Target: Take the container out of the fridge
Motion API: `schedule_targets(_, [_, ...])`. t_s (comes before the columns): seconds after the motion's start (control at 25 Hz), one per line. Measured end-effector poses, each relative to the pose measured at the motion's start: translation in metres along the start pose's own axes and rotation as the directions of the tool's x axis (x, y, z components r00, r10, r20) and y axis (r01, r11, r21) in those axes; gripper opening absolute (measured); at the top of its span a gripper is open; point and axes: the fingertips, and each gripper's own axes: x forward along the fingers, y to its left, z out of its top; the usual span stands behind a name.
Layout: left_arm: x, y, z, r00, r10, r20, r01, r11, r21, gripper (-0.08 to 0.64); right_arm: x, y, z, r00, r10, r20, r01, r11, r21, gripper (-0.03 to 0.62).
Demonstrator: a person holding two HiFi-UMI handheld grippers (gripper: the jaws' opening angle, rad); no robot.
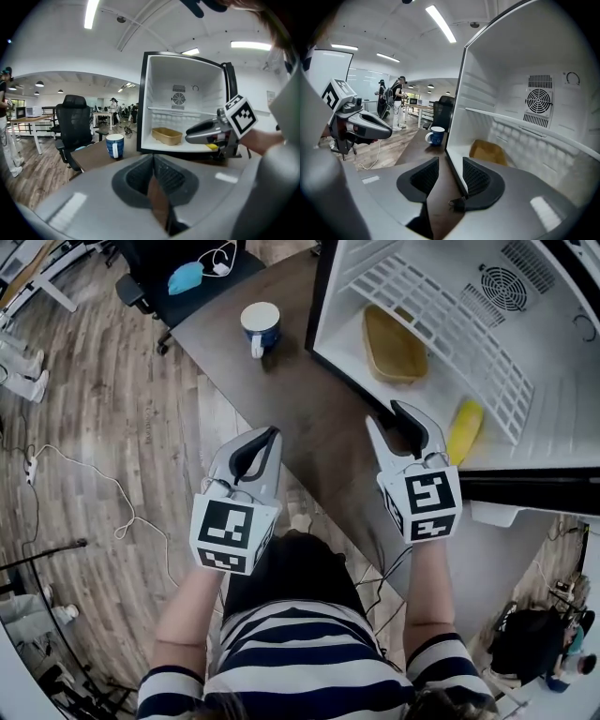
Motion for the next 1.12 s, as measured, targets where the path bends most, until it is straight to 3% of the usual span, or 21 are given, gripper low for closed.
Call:
schedule_targets(0.76, [0.068,0.01,0.001,0.999,0.036,-0.012,-0.036,0.999,-0.021,0.0,0.067,-0.057,-0.013,0.999,-0.033,-0.026,0.029,0.989,-0.148,0.161])
schedule_targets(0.88, [0.074,0.01,-0.001,0.999,0.038,-0.018,-0.038,0.999,-0.023,0.0,0.074,-0.058,-0.018,0.998,-0.041,-0.04,0.032,0.975,-0.219,0.165])
schedule_targets(1.0, [0.078,0.011,-0.004,0.999,0.043,-0.026,-0.043,0.999,-0.024,0.0,0.081,-0.058,-0.023,0.997,-0.058,-0.053,0.037,0.943,-0.332,0.176])
schedule_targets(1.12, [0.079,0.013,-0.007,0.998,0.052,-0.033,-0.053,0.998,-0.028,0.0,0.086,-0.056,-0.027,0.996,-0.043,-0.072,0.013,0.928,-0.372,0.177])
